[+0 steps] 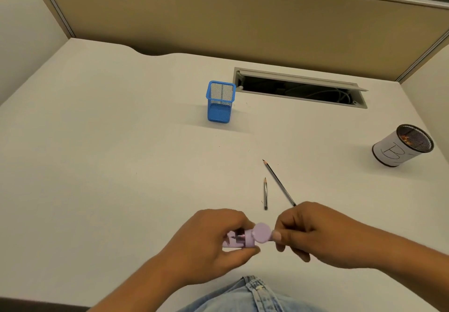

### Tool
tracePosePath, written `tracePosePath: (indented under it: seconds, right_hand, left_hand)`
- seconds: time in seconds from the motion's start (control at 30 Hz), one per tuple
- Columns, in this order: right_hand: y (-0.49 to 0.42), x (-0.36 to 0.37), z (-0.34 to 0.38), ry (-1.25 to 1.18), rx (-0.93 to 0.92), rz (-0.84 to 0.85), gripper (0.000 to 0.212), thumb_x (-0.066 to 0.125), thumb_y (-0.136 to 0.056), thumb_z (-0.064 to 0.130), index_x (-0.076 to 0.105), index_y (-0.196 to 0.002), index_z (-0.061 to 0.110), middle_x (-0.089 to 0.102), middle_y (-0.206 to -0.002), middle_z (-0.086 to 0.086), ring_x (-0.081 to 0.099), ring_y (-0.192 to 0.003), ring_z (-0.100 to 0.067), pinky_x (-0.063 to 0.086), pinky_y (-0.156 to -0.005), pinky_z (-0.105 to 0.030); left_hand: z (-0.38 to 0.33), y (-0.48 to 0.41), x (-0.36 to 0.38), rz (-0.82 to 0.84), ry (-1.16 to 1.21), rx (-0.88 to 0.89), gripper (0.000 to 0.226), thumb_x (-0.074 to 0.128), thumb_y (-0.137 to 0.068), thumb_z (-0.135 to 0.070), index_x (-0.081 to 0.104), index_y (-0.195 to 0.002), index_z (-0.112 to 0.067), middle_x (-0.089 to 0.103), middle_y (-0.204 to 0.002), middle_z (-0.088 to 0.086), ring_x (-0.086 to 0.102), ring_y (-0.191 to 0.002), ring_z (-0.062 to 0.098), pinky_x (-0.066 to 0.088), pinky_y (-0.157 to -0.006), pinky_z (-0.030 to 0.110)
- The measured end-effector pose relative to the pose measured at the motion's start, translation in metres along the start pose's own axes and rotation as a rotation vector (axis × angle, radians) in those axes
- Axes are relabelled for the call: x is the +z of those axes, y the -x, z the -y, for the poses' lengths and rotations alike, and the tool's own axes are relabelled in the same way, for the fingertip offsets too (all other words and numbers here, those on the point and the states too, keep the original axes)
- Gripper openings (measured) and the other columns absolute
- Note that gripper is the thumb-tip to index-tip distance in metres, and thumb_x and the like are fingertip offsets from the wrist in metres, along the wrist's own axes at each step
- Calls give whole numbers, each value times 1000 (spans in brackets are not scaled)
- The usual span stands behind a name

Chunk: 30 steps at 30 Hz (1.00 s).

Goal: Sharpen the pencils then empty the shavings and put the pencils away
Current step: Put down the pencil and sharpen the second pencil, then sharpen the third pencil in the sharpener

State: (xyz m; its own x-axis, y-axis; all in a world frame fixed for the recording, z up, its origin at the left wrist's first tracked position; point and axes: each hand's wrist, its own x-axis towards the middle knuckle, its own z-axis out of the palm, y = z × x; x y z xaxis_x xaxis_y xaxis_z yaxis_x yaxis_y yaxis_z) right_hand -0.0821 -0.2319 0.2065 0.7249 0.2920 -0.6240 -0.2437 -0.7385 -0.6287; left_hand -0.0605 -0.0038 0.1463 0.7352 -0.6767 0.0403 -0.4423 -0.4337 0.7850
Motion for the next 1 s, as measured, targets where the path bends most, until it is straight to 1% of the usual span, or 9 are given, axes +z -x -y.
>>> tracePosePath:
  seconds: [0.1, 0.2, 0.33, 0.5, 0.6, 0.67, 0.8, 0.93, 1.0]
  right_hand:
    - [-4, -4, -7, -6, -5, -164, 27, 59, -93, 42, 70, -76, 26, 67, -62, 8, 44, -46, -4, 36, -50, -16]
    - [-13, -2, -17, -153, 24, -306, 23, 61, -93, 36, 73, -78, 25, 70, -70, 4, 50, -56, -8, 41, -56, -24]
    - [-33, 9, -25, -245, 81, -398, 18, 66, -91, 27, 74, -76, 23, 69, -70, 4, 61, -60, -7, 42, -52, -18]
    - [-64, 21, -30, -267, 124, -521, 13, 73, -83, 26, 74, -71, 22, 70, -69, 13, 54, -49, 3, 41, -54, -17]
    - [-84, 25, -30, -197, 137, -564, 10, 74, -80, 29, 74, -71, 24, 72, -73, 9, 59, -56, 3, 44, -59, -19]
    - [-97, 26, -30, -117, 166, -566, 9, 74, -80, 32, 73, -72, 27, 72, -73, 10, 62, -62, -2, 46, -58, -19]
    - [-117, 32, -31, -8, 178, -555, 6, 71, -80, 34, 73, -78, 28, 72, -81, 12, 64, -72, -4, 49, -63, -21]
    - [-134, 32, -30, 24, 192, -527, 8, 69, -80, 33, 74, -80, 26, 71, -74, 10, 65, -70, -9, 51, -61, -22]
    - [-143, 30, -30, 47, 206, -530, 10, 68, -79, 36, 73, -80, 26, 70, -71, 10, 66, -68, -11, 56, -65, -26]
  left_hand:
    - [8, 4, -6, -115, 182, -160, 16, 77, -78, -38, 64, -83, -29, 60, -68, -20, 50, -57, 2, 38, -56, 13]
    - [12, 8, -8, -200, 355, -303, 16, 81, -77, -27, 65, -77, -24, 64, -66, -11, 49, -55, 3, 41, -57, 16]
    - [11, 10, -4, -250, 446, -361, 15, 81, -77, -20, 67, -75, -19, 68, -74, 6, 48, -51, 4, 41, -55, 14]
    - [10, 8, 4, -306, 546, -392, 12, 82, -76, -17, 70, -77, -18, 74, -81, 2, 56, -59, 7, 44, -56, 14]
    - [12, 7, 6, -331, 548, -407, 14, 80, -72, -30, 70, -78, -23, 73, -82, 6, 57, -59, 15, 46, -57, 17]
    - [16, 5, 7, -314, 549, -429, 11, 81, -75, -25, 70, -77, -22, 74, -82, 5, 65, -69, 22, 49, -61, 18]
    - [18, 2, 6, -255, 499, -441, 12, 81, -77, -20, 70, -75, -24, 75, -81, -2, 63, -62, 2, 51, -61, 15]
    - [23, -3, 5, -263, 465, -443, 11, 79, -78, -22, 69, -76, -26, 72, -75, -1, 58, -57, 4, 46, -56, 13]
    - [26, -5, 7, -260, 459, -451, 12, 79, -78, -25, 68, -78, -29, 73, -77, -1, 62, -62, 13, 49, -59, 21]
